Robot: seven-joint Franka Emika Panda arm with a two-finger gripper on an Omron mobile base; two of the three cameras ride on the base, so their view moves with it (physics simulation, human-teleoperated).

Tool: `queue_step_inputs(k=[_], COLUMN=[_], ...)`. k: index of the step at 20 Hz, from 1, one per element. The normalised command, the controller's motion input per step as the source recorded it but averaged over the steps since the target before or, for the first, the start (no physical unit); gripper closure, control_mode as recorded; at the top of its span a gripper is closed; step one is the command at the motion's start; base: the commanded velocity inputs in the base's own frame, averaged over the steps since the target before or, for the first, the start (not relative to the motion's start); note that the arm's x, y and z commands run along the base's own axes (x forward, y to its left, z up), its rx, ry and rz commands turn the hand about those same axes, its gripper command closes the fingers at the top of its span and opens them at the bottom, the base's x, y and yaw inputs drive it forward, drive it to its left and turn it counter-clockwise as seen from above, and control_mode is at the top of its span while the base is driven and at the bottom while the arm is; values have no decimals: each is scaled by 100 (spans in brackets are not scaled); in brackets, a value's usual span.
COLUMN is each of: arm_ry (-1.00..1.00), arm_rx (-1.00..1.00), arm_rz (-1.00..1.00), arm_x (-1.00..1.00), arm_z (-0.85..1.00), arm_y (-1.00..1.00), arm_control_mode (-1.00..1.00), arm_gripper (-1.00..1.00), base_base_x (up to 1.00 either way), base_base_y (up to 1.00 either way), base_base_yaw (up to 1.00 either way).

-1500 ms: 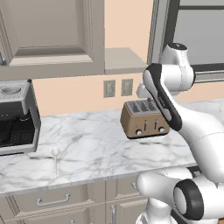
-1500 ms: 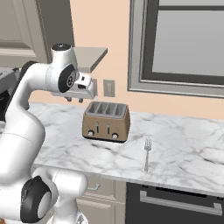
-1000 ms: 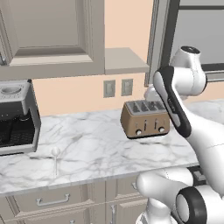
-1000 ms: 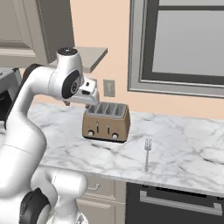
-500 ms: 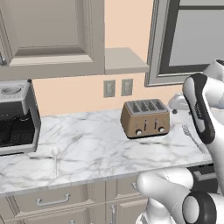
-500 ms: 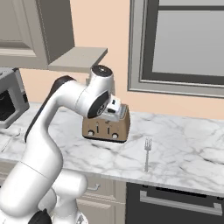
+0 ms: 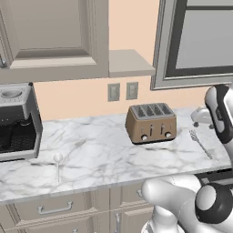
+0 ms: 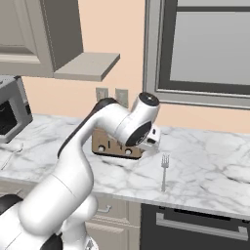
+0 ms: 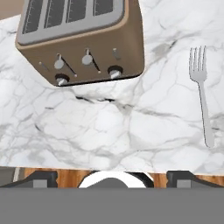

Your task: Take the fork and place it on the left side of the plate. Then take the spoon and place it on the right side of the plate. Make sure they're directly next to the plate.

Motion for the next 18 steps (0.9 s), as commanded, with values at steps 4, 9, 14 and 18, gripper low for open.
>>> queue_step_inputs(k=[4, 9, 14, 18], arm_ry=[2, 4, 11, 8], arm_rx=[0, -11, -13, -9], arm_rz=[0, 0, 0, 0], arm_x=[26, 9, 23, 31], arm_z=[-51, -49, -51, -46], arm_y=[-47, -38, -29, -22], arm_control_mode=[-100, -100, -100, -100], arm_gripper=[-100, -100, -100, -100], base_base_x=[0, 0, 0, 0], base_base_y=[0, 0, 0, 0], base_base_yaw=[0, 0, 0, 0])
